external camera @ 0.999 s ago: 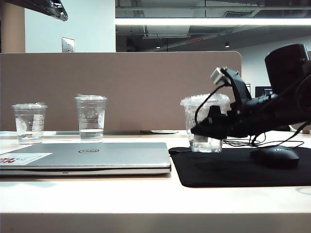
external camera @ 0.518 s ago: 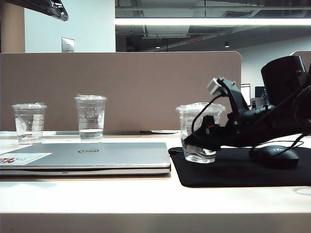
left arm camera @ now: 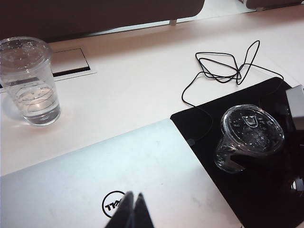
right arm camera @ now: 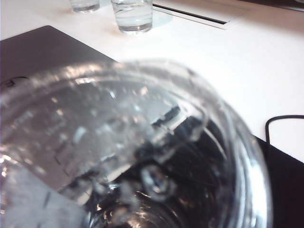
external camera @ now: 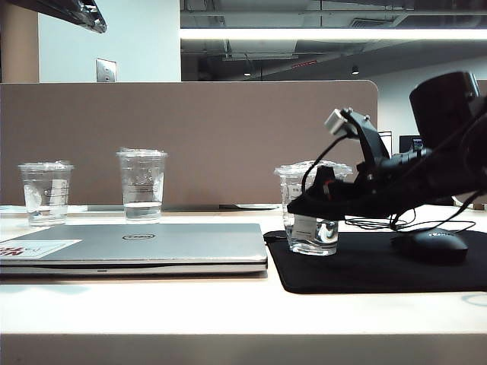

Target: Pick up the coffee cup on the right and place it on the right side of the laptop.

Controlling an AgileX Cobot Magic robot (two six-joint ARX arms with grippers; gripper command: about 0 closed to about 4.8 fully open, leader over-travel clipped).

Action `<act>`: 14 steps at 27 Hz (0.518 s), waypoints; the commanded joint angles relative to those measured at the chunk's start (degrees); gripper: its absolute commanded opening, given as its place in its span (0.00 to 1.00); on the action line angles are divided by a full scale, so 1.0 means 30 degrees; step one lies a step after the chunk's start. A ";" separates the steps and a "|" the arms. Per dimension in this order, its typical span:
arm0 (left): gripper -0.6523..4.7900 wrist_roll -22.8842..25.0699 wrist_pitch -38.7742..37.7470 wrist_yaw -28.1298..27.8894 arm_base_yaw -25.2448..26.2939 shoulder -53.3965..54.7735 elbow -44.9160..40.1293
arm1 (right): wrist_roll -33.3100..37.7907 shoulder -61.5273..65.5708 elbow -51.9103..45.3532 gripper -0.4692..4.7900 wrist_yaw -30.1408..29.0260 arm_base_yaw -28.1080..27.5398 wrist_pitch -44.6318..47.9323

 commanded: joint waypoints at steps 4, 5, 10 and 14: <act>0.11 0.0073 0.0248 0.0007 0.0015 -0.0036 0.0131 | 0.0007 -0.1887 0.0080 1.00 -0.0401 0.0007 -0.3796; 0.11 0.0073 0.0248 0.0015 0.0015 -0.0036 0.0131 | 0.0007 -0.2237 0.0080 1.00 -0.0452 0.0007 -0.4554; 0.11 0.0073 0.0248 0.0007 0.0015 -0.0036 0.0131 | 0.0007 -0.4073 0.0080 1.00 -0.0408 0.0007 -0.8087; 0.11 0.0073 0.0248 0.0007 0.0015 -0.0036 0.0131 | 0.0000 -0.6178 0.0080 1.00 -0.0182 0.0007 -1.1081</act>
